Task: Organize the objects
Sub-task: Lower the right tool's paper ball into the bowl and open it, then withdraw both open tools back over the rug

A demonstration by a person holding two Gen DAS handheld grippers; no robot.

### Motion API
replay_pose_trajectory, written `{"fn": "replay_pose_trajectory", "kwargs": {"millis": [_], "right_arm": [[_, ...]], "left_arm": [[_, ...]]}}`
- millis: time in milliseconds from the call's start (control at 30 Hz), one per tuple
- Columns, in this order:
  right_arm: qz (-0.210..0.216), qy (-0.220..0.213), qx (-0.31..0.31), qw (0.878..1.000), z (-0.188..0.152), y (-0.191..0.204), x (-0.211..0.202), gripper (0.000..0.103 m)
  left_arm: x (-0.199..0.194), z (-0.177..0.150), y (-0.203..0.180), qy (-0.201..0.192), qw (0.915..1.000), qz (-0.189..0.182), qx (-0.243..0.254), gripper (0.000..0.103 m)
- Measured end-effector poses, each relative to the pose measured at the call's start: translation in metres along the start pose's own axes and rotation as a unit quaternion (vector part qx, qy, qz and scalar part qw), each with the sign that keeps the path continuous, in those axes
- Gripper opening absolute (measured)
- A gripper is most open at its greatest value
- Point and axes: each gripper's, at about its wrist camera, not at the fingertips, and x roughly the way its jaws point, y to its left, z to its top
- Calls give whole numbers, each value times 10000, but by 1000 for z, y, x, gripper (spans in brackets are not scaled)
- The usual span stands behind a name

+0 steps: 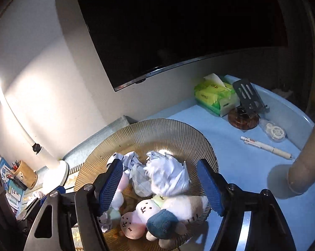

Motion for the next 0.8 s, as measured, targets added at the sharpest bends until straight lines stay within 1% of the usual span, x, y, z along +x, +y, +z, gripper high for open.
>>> {"fn": "replay_pose_trajectory", "kwargs": {"millis": [67,133,200,267,300,333,367,467,533,633,700,767,800], "right_arm": [[112,-5,46,9999,-4,-1,-6,72],[215,-56,-2,9998,-10,7,-18,72],[344,-49,-99,9993,-17,22,-32,72],[601,6,-191,9980,-26,40,-46,74],[763,47,-251,9968,-31,51,-53,79],[936,91,-310,9951,-36,62,-58,89],[1111,135,-361,9931,-41,74,-62,93],[1594,347,-571,9849,-58,112,-72,94],[1779,439,-698,9806,-74,137,-74,94],[1875,695,-858,9760,-101,167,-62,95],[1880,856,-960,9737,-121,182,-49,95],[1732,908,-1162,9738,-142,194,-35,95],[1707,918,-1286,9726,-152,199,-28,95]], "left_arm": [[-16,-4,8,-35,10000,1,-71,95],[-37,-9,18,-94,9998,5,-201,95],[-62,-15,30,-208,9992,44,-346,95],[-90,-21,40,-334,9983,160,-448,95],[-102,-22,45,-376,9978,278,-471,95],[-115,-24,50,-400,9973,398,-479,95],[-128,-28,57,-420,9968,491,-479,95],[-166,-45,83,-500,9941,810,-529,99],[-190,-61,107,-584,9886,1170,-747,99],[-219,-92,148,-578,9781,1664,-1108,99],[-227,-116,177,-519,9668,2134,-1304,99],[-228,-138,202,-348,9532,2652,-1413,99],[-227,-148,212,-294,9491,2777,-1458,99]]}}
